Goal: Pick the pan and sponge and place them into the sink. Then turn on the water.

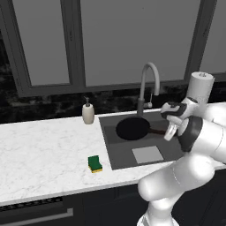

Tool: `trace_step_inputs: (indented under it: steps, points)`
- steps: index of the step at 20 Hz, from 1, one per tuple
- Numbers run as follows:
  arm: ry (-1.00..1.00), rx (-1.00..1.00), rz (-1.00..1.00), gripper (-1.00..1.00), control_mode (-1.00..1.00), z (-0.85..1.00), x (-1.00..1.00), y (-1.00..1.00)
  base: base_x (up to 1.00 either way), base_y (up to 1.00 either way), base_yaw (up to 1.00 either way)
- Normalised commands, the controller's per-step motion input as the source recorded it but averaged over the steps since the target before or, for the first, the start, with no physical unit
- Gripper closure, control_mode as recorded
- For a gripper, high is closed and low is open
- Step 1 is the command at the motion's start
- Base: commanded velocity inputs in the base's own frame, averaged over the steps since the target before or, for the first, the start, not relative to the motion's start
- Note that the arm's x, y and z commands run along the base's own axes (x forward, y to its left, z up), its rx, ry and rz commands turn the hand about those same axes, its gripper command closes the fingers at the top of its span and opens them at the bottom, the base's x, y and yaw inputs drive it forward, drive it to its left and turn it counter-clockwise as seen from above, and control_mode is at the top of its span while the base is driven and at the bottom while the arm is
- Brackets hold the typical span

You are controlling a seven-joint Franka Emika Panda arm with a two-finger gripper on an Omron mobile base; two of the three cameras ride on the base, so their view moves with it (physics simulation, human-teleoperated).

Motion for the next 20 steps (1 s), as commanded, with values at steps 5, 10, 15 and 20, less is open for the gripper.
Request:
trace_step_inputs:
  steps: [5,10,15,20]
  points:
    - [0.04,0.0,0.04,1.0,-1.0,-0.58,0.23,0.0,0.0,0.0,0.0]
    - [0.12,0.0,0.03,1.0,-1.0,-0.56,0.05,0.0,0.0,0.0,0.0]
    - [0.22,0.0,0.0,1.0,-1.0,-0.5,0.35,0.0,0.0,0.0,0.0]
    - [0.09,0.02,-0.01,1.0,-1.0,-0.29,0.56,0.0,0.0,0.0,0.0]
